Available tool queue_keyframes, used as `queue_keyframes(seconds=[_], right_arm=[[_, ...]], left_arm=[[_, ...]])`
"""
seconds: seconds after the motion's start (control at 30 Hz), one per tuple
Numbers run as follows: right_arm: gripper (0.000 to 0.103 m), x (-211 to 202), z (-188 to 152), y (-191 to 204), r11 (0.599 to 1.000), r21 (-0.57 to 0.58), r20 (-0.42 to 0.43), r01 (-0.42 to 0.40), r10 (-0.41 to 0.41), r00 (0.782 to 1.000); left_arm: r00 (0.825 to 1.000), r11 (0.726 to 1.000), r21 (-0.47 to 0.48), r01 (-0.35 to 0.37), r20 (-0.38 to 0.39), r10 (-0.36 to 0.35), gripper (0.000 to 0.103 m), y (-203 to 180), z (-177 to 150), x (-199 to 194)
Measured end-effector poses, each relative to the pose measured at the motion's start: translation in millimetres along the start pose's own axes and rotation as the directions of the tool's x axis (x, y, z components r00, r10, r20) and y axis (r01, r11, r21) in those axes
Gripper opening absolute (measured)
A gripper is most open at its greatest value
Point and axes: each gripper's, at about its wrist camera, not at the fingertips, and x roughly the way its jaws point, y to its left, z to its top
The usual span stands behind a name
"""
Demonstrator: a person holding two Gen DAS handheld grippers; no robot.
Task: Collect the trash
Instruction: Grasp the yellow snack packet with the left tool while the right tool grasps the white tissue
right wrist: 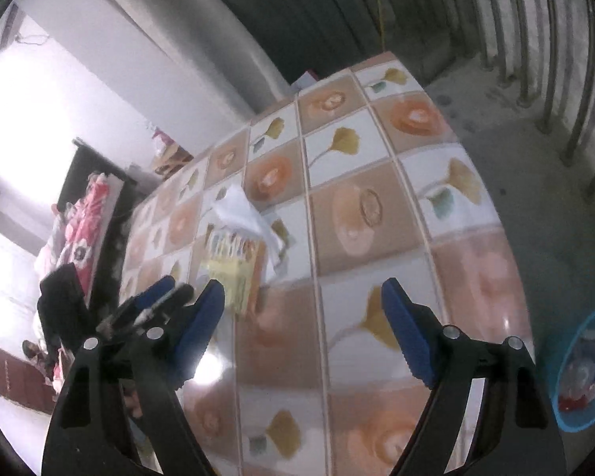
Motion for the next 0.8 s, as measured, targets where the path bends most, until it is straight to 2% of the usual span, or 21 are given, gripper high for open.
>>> queue_keyframes(seconds=[0.03,0.17,0.3,0.4,0.47,0.57,0.67,0.8], right_arm=[[0.077,7,5,0,1.0,0.012,-0.001,0.006,-0.006,1.0],[0.076,24,11,-3,0.998,0.058,-0.015,-0.014,0.015,1.0],[0.075,35,10,-8,0.998,0.066,-0.033,-0.008,0.01,0.999],[0.075,34,9,-12,0.997,0.073,-0.034,-0.004,0.007,0.999],[0.075,29,9,-17,0.996,0.085,-0.025,-0.007,0.009,1.0],[0.075,23,7,-22,0.995,0.1,-0.015,-0.017,0.019,1.0],[0.075,17,4,-23,0.995,0.101,-0.008,-0.024,0.025,1.0],[0.075,11,-1,-22,0.995,0.094,-0.004,-0.025,0.025,1.0]], left_arm=[[1.0,0.999,0.03,-0.014,-0.014,0.015,0.065,-3,1,9],[0.996,0.995,0.087,-0.057,-0.059,0.062,0.055,-9,0,33],[0.993,0.98,0.169,-0.103,-0.037,0.111,0.051,-18,-6,39],[0.986,0.964,0.217,-0.155,-0.028,0.165,0.036,-19,-8,39],[0.981,0.954,0.238,-0.184,-0.017,0.194,0.022,-18,-9,38],[0.975,0.94,0.265,-0.215,-0.002,0.224,0.012,-16,-12,35],[0.971,0.931,0.281,-0.232,0.011,0.238,0.006,-16,-13,35],[0.968,0.928,0.281,-0.245,0.02,0.25,0.003,-14,-16,33]])
